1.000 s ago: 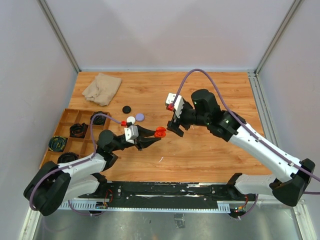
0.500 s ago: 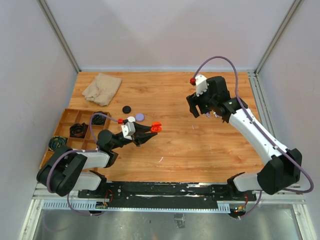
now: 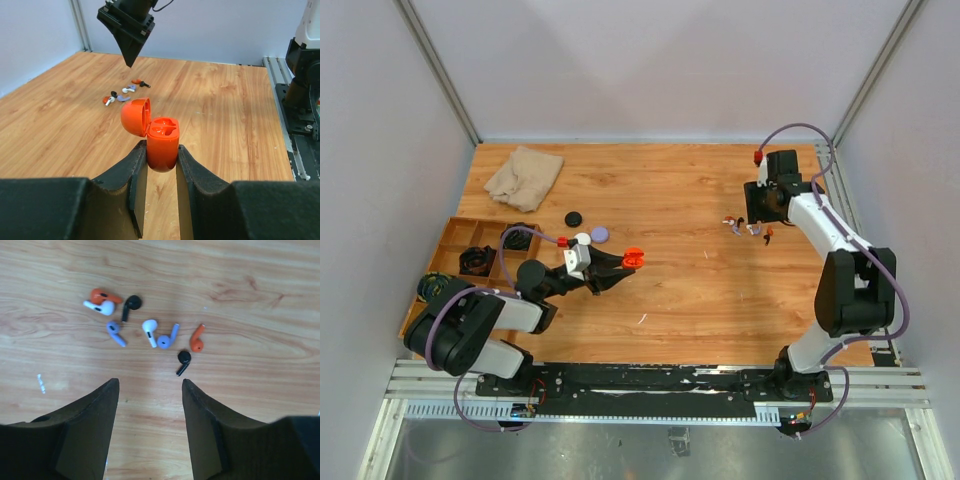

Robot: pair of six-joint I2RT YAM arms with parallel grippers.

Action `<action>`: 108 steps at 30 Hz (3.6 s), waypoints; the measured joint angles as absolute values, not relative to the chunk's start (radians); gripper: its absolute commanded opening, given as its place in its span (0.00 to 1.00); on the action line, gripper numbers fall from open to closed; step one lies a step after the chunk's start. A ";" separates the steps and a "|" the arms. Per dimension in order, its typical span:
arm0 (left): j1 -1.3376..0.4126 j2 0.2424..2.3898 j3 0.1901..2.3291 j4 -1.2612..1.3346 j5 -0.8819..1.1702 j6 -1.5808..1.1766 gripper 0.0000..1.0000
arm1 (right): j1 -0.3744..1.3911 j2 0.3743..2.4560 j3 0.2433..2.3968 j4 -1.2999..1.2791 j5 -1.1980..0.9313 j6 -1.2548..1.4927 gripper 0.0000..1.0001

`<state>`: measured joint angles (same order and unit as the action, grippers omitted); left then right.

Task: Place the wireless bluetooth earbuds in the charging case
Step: Pick up the earbud from the center of the board, then place the earbud at the center of the board.

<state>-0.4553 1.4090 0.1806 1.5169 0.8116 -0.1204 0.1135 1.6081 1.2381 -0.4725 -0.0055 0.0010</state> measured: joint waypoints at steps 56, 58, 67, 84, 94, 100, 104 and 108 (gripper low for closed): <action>-0.440 1.380 0.176 1.509 0.859 -0.160 0.00 | -0.061 1.905 1.300 -0.435 0.000 0.156 0.10; -0.440 1.373 0.176 1.508 0.859 -0.157 0.00 | -0.059 1.876 1.300 -0.448 -0.002 0.156 0.10; -0.440 1.346 0.176 1.475 0.857 -0.135 0.00 | 0.088 1.708 1.251 -0.469 -0.049 0.156 0.11; -0.440 1.293 0.175 1.454 0.830 -0.105 0.00 | 0.576 1.750 1.162 -0.482 -0.060 0.111 0.13; -0.440 1.292 0.171 1.447 0.825 -0.104 0.00 | 0.657 1.814 1.160 -0.482 -0.049 0.069 0.29; -0.440 1.287 0.171 1.441 0.824 -0.101 0.00 | 0.657 1.814 1.160 -0.493 -0.028 0.044 0.41; -0.440 1.284 0.171 1.441 0.824 -0.101 0.00 | 0.657 1.814 1.160 -0.498 -0.014 0.028 0.43; -0.440 1.284 0.171 1.441 0.824 -0.100 0.00 | 0.661 1.813 1.160 -0.503 0.006 0.020 0.43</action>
